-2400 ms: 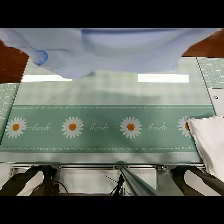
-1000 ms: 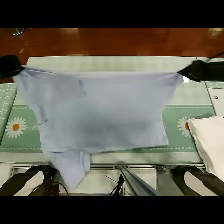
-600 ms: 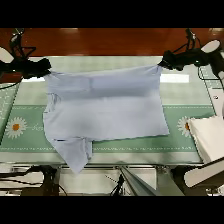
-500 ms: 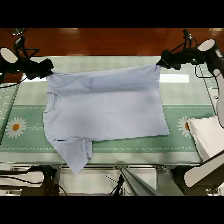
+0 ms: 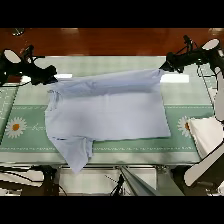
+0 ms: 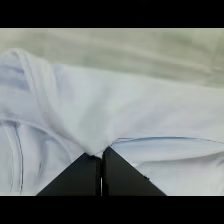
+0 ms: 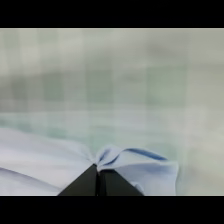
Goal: Fold the shirts.
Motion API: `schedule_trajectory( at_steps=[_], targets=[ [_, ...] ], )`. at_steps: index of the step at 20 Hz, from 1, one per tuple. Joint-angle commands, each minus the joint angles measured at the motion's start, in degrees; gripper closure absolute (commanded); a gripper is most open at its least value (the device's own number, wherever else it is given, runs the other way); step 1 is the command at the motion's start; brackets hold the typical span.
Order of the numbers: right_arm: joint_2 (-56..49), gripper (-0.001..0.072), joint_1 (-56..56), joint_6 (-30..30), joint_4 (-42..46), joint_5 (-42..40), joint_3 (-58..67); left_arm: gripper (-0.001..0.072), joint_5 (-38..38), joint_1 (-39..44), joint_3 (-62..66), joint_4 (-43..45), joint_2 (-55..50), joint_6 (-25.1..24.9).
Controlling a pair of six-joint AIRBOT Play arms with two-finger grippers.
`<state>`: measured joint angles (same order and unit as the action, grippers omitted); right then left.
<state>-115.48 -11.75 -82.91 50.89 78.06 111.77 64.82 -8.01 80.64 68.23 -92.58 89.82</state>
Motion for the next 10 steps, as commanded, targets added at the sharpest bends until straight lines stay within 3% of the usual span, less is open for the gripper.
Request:
schedule_trajectory(
  at_steps=[1, 10],
  targets=[
    [0.0, 0.0688, -0.9, 0.9, 4.0, 7.8, -1.3, 0.0684, 7.1, -0.9, -3.6, -0.1, 0.0, -3.2],
    [-0.2, 0.0688, -0.8, 1.0, 9.2, 12.2, -5.9, 0.0683, 8.7, -1.0, -6.9, -0.1, -0.1, -3.3]
  ],
)
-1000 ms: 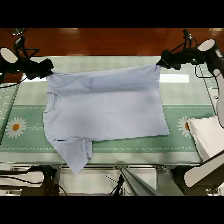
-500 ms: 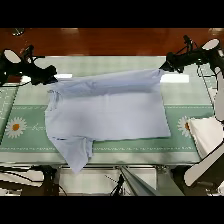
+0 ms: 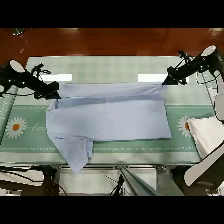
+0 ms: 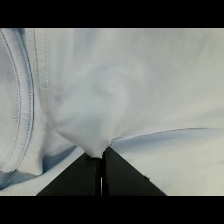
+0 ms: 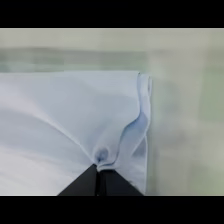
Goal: Fold the shirts.
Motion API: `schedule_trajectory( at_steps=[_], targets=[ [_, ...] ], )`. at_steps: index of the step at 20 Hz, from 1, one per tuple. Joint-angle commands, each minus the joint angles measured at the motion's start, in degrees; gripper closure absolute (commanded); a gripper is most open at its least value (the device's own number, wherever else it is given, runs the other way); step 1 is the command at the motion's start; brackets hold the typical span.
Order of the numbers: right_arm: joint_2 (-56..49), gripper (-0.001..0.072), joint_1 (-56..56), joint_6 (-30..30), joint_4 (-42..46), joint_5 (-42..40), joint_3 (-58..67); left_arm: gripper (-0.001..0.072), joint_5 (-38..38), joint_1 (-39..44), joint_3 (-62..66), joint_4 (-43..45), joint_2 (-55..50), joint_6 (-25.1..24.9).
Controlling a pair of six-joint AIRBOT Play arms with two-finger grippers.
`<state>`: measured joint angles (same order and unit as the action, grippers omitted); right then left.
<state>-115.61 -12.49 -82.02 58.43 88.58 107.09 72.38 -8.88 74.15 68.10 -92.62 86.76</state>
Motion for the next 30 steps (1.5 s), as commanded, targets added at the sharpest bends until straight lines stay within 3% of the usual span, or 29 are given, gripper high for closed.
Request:
schedule_trajectory(
  at_steps=[1, 8, 9, 10, 11, 12, 14, 17, 21, 25, 27, 30],
  targets=[
    [0.0, 0.0688, 0.0, 0.1, 1.8, 1.9, -1.7, 0.0683, 1.5, -0.1, -0.4, 0.0, -0.1, -0.2],
    [0.0, 0.0677, 0.0, 0.2, 1.7, 2.0, -3.3, 0.0683, 1.8, -0.1, -0.3, 0.0, -0.3, -0.2],
    [0.0, 0.0480, 0.0, 0.0, 1.7, 2.2, -3.3, 0.0648, 2.2, -0.3, 0.0, 0.0, -0.3, -0.2],
    [0.0, 0.0150, 0.0, 0.1, 1.7, 3.0, -3.3, 0.0436, 3.7, -0.8, 1.0, 0.0, -0.3, 0.0],
    [0.4, 0.0087, -0.5, 0.1, 1.7, 3.5, -3.3, 0.0034, 6.1, -1.5, 2.7, 0.2, -0.3, 0.1],
    [1.4, 0.0086, -1.3, 0.0, 1.7, 3.8, -3.3, 0.0002, 9.2, -2.4, 4.9, 1.5, -0.2, 1.2],
    [4.7, 0.0087, -3.2, 0.0, 1.9, 3.8, -3.3, 0.0002, 15.7, -5.0, 7.6, 7.1, 1.5, 2.6],
    [14.2, 0.0087, -6.5, 0.2, 1.8, -1.9, -10.0, 0.0002, 17.5, -10.0, 1.6, 12.3, 9.6, 3.8],
    [33.8, 0.0087, -7.0, 7.9, -5.6, -17.7, -39.3, 0.0002, 14.2, -19.4, -21.2, 12.7, 23.7, 1.4],
    [50.5, 0.0088, -3.0, 19.7, -27.3, -26.9, -68.6, 0.0002, 8.6, -25.8, -39.1, 7.2, 32.7, -2.4],
    [53.9, 0.0088, -0.5, 20.0, -28.0, -29.0, -74.5, 0.0002, 8.6, -25.6, -43.3, 5.7, 32.9, -3.3],
    [54.4, 0.0088, 1.7, 19.9, -28.3, -29.8, -75.6, 0.0002, 8.2, -23.7, -46.8, -3.3, 32.9, -8.0]
  ],
)
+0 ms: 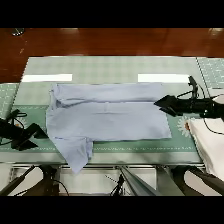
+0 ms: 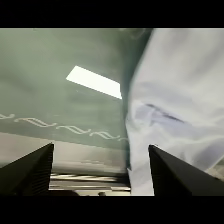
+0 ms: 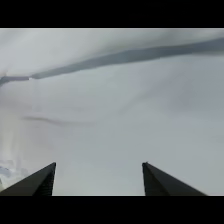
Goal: Fold the shirts.
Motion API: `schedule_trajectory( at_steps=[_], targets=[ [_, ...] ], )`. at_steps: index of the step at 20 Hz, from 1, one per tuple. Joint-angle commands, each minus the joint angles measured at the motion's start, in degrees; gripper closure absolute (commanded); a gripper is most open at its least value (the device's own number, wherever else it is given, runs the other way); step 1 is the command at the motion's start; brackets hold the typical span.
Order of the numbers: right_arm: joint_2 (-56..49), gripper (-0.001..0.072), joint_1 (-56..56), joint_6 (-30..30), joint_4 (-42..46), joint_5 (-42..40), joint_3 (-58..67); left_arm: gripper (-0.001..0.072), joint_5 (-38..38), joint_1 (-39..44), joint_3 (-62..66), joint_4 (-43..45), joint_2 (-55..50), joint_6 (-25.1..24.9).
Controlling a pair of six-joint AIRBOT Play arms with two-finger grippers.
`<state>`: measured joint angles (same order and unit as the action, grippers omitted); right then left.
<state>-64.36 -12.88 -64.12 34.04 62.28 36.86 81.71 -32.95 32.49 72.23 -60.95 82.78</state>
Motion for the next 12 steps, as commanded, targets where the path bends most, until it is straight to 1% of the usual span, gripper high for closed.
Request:
schedule_trajectory(
  at_steps=[1, 2, 4, 7, 8, 10, 12],
  targets=[
    [3.1, 0.0088, 2.0, 1.8, -4.2, -4.0, -5.4, 0.0002, -2.2, 1.6, -6.0, -10.6, 1.3, -4.4],
    [3.1, 0.0088, 2.0, 1.6, -4.3, -4.5, -5.4, 0.0002, -3.5, 3.3, -6.8, -12.8, 1.3, -4.4],
    [3.1, 0.0088, 2.0, 0.9, -4.8, -5.4, -5.4, 0.0002, -6.7, 8.0, -8.4, -14.0, 1.3, -3.8],
    [3.1, 0.0088, 2.0, 0.1, -8.6, -5.7, -5.4, 0.0002, -12.0, 14.7, -9.0, -14.0, 1.2, -0.4],
    [3.1, 0.0087, 2.0, 0.1, -9.1, -5.7, -5.4, 0.0002, -12.5, 16.4, -9.0, -14.0, 1.2, 0.4],
    [3.1, 0.0088, 1.4, 0.2, -8.8, -5.3, -5.1, 0.0003, -12.3, 18.7, -9.0, -14.0, 1.3, 0.4],
    [3.1, 0.0088, -2.5, 0.1, -6.5, -3.3, -3.2, 0.0005, -11.0, 20.5, -9.0, -14.0, 1.3, 0.3]
  ],
)
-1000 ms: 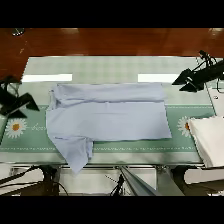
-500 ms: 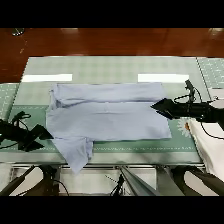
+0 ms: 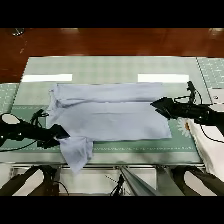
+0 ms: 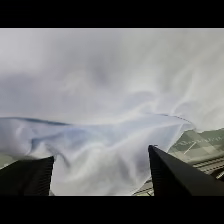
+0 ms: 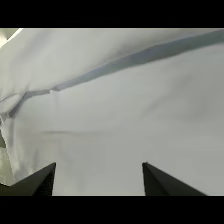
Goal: Fold the shirts.
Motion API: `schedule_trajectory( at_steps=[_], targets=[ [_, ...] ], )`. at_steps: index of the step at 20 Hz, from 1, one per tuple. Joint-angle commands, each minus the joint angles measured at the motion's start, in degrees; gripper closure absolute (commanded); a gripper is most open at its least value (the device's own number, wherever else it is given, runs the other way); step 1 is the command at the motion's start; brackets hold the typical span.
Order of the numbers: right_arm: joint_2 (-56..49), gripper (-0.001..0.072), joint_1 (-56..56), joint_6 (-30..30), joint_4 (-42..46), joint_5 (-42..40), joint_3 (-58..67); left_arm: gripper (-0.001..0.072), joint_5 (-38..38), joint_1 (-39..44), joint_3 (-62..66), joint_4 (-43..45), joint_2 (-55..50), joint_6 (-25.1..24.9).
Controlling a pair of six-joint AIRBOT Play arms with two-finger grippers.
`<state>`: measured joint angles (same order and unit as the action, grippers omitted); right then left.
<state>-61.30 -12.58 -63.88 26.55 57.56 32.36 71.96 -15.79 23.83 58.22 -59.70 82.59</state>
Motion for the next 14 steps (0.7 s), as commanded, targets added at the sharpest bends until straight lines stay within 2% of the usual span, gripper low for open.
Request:
schedule_trajectory(
  at_steps=[1, 2, 3, 5, 9, 14],
  targets=[
    [0.0, 0.0088, -6.7, -0.3, 3.3, 3.8, 3.0, 0.0025, -0.7, 3.7, -0.3, 0.0, 0.0, -0.3],
    [0.0, 0.0088, -10.8, -1.2, 6.4, 7.1, 4.5, 0.0314, 0.0, 3.7, -0.3, 0.0, 0.0, -1.3],
    [0.2, 0.0088, -15.2, -2.8, 10.8, 12.5, 5.4, 0.0687, 0.7, 3.6, -0.3, -0.1, 0.0, -2.2],
    [1.3, 0.0088, -20.0, -6.6, 19.0, 19.2, 4.1, 0.0685, 0.7, 3.5, -0.3, -0.9, 0.2, -3.6],
    [2.0, 0.0088, -20.0, -13.7, 36.5, 23.3, 0.6, 0.0684, 0.0, 3.6, -0.3, -4.6, 0.1, -6.4],
    [1.1, 0.0089, -15.2, -15.0, 36.9, 20.1, -3.8, 0.0684, 0.0, 3.6, -0.3, -6.2, 0.1, -7.0]
  ],
)
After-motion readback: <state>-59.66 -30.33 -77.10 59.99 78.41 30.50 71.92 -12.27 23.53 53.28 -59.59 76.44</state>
